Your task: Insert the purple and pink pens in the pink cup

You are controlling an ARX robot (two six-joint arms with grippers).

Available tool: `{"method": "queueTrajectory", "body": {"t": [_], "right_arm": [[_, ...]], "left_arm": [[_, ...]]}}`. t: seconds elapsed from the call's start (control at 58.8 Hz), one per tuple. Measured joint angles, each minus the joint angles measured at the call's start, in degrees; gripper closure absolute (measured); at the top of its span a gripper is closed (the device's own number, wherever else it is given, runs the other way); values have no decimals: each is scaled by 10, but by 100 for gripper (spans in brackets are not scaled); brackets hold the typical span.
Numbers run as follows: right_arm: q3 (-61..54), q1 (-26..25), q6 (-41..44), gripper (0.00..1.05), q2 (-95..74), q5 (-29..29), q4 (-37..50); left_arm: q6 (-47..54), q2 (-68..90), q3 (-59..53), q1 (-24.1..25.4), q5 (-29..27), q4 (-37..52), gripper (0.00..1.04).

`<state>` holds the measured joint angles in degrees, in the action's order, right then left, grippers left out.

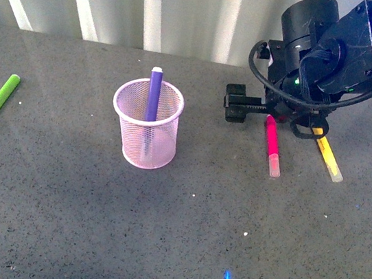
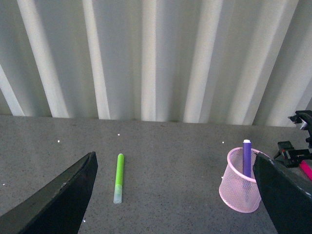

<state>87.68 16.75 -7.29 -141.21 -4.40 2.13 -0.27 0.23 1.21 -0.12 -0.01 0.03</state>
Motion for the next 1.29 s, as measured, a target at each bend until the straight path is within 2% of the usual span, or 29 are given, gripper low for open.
{"method": "queueTrajectory", "body": {"t": [0.357, 0.493, 0.766, 0.919, 1.157, 1.293], "right_arm": [[2, 3, -42, 7, -6, -8, -4], [7, 1, -52, 29, -9, -9, -11], [7, -7, -56, 66, -9, 3, -7], [-2, -9, -57, 91, -7, 15, 6], [-30, -9, -55, 93, 6, 10, 30], [-68, -9, -37, 93, 21, -24, 77]], "left_arm": [[0, 0, 0, 0, 0, 0, 7], [0, 0, 0, 0, 0, 0, 7], [0, 0, 0, 0, 0, 0, 7], [0, 0, 0, 0, 0, 0, 7], [0, 0, 0, 0, 0, 0, 7], [0, 0, 0, 0, 0, 0, 7]]}}
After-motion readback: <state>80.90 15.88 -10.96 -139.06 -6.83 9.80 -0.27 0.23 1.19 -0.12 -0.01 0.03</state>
